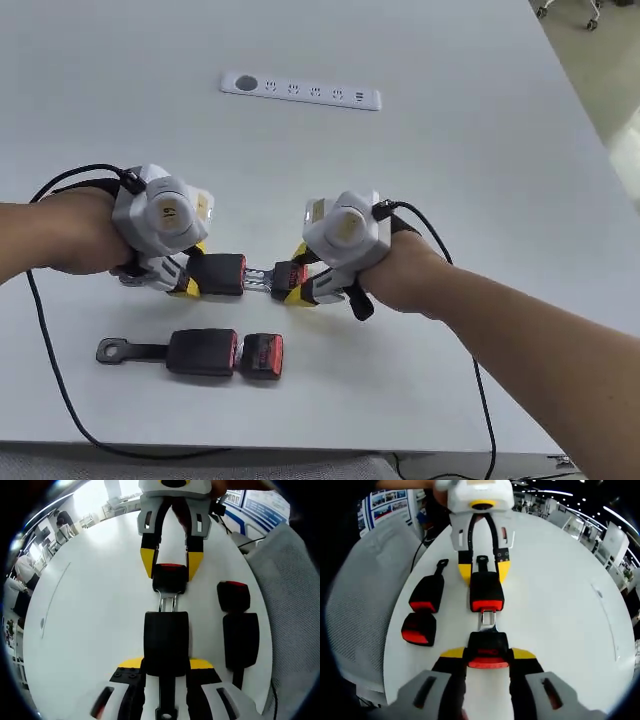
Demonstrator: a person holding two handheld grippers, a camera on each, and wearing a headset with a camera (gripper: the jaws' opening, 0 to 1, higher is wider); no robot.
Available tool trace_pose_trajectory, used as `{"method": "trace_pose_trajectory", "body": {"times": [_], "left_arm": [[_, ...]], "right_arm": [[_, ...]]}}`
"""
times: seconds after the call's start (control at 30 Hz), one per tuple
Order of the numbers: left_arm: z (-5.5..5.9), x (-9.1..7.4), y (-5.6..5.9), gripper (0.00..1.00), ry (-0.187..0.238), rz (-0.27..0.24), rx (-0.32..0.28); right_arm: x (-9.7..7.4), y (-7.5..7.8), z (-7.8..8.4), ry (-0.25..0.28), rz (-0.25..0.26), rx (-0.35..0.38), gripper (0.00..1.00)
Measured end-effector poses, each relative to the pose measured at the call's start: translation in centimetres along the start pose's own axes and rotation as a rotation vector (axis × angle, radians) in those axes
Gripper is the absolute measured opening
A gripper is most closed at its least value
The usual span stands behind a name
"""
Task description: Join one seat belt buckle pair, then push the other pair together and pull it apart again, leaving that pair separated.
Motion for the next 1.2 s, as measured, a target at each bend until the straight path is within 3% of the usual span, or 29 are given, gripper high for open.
{"method": "trace_pose_trajectory", "body": {"times": [0.33,1.0,1.2], "left_arm": [[-0.1,0.1,0.0,0.31,-0.005,0.000,0.005],[-0.3,-0.1,0.3,0.30,-0.008,0.025,0.043],[-0.4,-0.4,0.5,0.30,-0.010,0.030,0.050]], "right_arm": [[0.6,0.3,-0.9,0.027,0.006,-0.011,0.32],[1.0,0.6,-1.3,0.054,-0.011,-0.011,0.30],[1.7,0.7,-2.1,0.062,-0.009,-0.008,0.30]]}}
Point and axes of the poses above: the centre of the closed fingertips' face, and the gripper's own axes: x roughly forward along the fingers, y roughly to its right, z roughly out of its underside, the point moved 6 cm from there along -x, roughly backward along the fingers, and after that the axes turned 11 degrees about -x, right-handed, at the moved point
